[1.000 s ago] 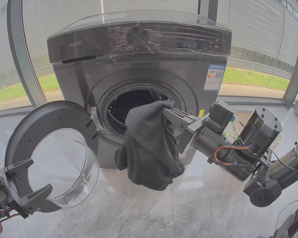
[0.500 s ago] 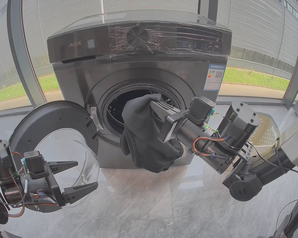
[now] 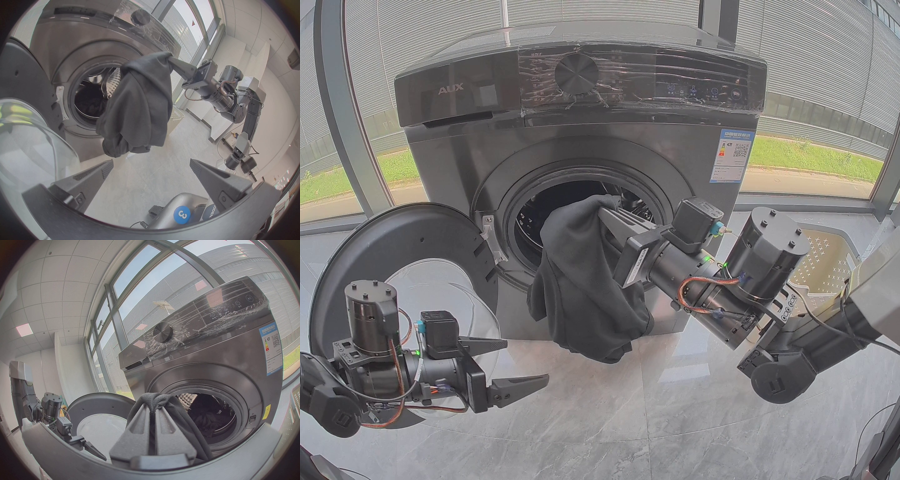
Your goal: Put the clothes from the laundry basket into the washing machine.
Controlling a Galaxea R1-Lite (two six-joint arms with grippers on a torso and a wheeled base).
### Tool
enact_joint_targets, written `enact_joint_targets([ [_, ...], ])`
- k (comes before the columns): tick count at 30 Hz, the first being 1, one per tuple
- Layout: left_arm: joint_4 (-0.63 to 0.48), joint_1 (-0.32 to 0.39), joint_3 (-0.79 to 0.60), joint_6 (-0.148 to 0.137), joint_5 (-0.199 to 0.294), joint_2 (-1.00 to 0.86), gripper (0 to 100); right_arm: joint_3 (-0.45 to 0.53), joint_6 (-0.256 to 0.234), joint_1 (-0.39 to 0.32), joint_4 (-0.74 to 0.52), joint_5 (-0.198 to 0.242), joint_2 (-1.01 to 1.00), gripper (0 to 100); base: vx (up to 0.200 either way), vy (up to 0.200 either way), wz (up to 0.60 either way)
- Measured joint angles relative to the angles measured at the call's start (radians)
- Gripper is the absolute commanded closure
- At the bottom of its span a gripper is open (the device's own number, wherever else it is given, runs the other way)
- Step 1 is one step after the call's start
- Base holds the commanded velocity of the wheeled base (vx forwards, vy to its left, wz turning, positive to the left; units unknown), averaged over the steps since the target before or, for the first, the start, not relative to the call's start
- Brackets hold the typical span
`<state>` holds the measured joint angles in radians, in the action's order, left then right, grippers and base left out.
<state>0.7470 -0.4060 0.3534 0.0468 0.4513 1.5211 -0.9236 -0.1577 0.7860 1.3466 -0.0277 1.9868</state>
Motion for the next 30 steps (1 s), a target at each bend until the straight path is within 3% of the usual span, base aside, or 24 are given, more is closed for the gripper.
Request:
enact_joint_targets([
  [7, 0.001, -0.054, 0.036, 0.065, -0.001, 0.057, 0, -0.005, 0.000, -0.003, 0.002, 0.000, 0.008, 100, 0.000, 0.000, 0.00],
  [16, 0.076, -0.108, 0.055, 0.079, -0.006, 0.124, 0, -0.006, 0.001, 0.000, 0.002, 0.000, 0.011, 100, 0.000, 0.000, 0.00],
  [24, 0.282, -0.115, 0.057, 0.086, -0.084, 0.261, 0, -0.011, 0.002, 0.001, 0.004, 0.000, 0.014, 100, 0.000, 0.000, 0.00],
  [27, 0.315, -0.116, 0.057, 0.112, -0.109, 0.305, 0, -0.013, 0.003, 0.001, 0.007, 0.000, 0.017, 100, 0.000, 0.000, 0.00],
  [30, 0.329, -0.117, 0.067, 0.159, -0.140, 0.336, 0, -0.013, 0.003, 0.001, 0.009, 0.000, 0.018, 100, 0.000, 0.000, 0.00],
])
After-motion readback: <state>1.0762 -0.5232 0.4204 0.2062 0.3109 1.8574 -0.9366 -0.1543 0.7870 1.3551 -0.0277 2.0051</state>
